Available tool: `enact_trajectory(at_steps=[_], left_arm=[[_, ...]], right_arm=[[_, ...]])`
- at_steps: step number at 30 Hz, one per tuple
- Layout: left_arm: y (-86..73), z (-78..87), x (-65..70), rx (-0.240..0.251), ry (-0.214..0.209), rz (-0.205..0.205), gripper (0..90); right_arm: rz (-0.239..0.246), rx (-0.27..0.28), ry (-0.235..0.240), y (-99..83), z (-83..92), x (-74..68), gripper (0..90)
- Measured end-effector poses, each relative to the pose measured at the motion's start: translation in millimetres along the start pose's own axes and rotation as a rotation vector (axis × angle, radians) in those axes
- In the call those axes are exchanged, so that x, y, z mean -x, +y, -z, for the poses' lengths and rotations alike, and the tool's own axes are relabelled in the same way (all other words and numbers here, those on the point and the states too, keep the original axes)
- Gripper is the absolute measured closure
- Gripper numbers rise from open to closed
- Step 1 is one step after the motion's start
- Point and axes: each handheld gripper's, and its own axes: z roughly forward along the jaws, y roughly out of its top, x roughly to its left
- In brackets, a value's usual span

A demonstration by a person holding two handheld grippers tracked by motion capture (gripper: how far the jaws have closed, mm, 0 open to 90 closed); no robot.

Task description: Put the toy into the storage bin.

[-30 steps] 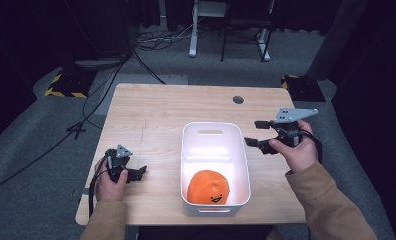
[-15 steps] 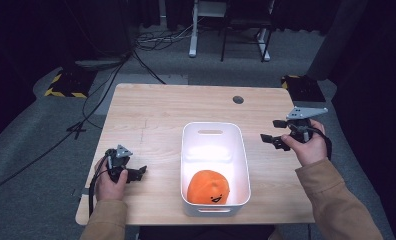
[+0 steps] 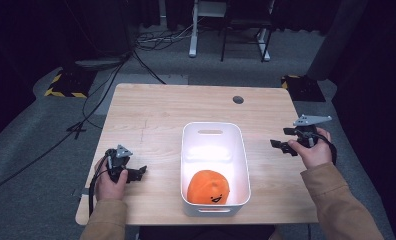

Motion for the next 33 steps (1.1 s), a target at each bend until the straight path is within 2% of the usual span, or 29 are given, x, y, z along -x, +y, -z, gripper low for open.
enact_trajectory(at_steps=[9,16,25,33], left_arm=[[0.0,0.1,0.0,-0.001,0.001,0.000,5.1],[0.0,0.0,0.0,0.000,0.000,0.000,5.1],[0.0,0.1,0.0,-0.001,0.001,-0.001,5.1],[0.0,0.1,0.1,-0.001,0.001,0.000,5.1]], right_arm=[[-0.043,-0.061,-0.009,-35.6,-15.8,14.0,21.1],[-0.070,-0.081,-0.021,-58.8,-22.4,21.0,21.1],[-0.093,-0.074,-0.037,-87.3,-28.5,27.7,21.1],[-0.102,-0.033,-0.045,-106.2,-32.1,26.6,20.8]])
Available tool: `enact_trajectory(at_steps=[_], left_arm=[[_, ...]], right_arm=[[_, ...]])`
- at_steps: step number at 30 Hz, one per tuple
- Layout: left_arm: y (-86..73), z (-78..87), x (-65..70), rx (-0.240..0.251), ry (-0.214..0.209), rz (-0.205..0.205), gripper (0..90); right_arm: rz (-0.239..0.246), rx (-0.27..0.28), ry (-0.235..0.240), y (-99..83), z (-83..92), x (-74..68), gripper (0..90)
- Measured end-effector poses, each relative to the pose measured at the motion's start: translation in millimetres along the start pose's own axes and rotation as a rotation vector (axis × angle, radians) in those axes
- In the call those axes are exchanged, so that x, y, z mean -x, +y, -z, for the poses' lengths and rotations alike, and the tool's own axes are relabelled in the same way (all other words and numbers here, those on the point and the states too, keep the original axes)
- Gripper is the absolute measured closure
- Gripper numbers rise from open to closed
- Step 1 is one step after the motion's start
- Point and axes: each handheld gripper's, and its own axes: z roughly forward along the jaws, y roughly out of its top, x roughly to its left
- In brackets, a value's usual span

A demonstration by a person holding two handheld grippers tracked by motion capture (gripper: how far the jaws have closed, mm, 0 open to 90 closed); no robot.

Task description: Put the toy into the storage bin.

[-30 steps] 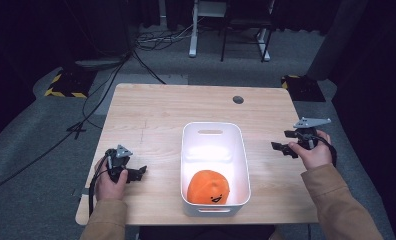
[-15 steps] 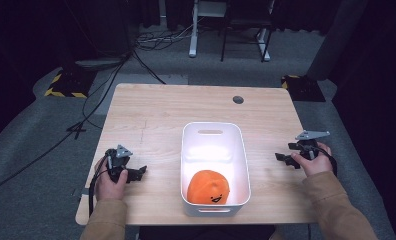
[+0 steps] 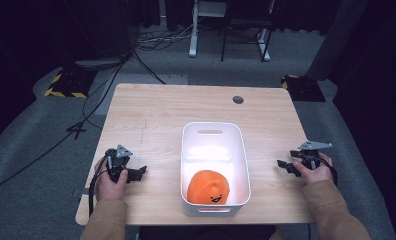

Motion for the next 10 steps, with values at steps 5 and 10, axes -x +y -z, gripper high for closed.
enact_trajectory(at_steps=[5,10], left_arm=[[0.0,0.0,0.0,0.000,0.000,0.000,5.1],[0.0,0.0,0.0,0.000,0.000,0.000,5.1]], right_arm=[[0.035,0.034,-0.027,-10.6,-2.6,-0.1,19.8],[0.053,0.028,-0.017,-11.2,-2.3,0.2,16.7]])
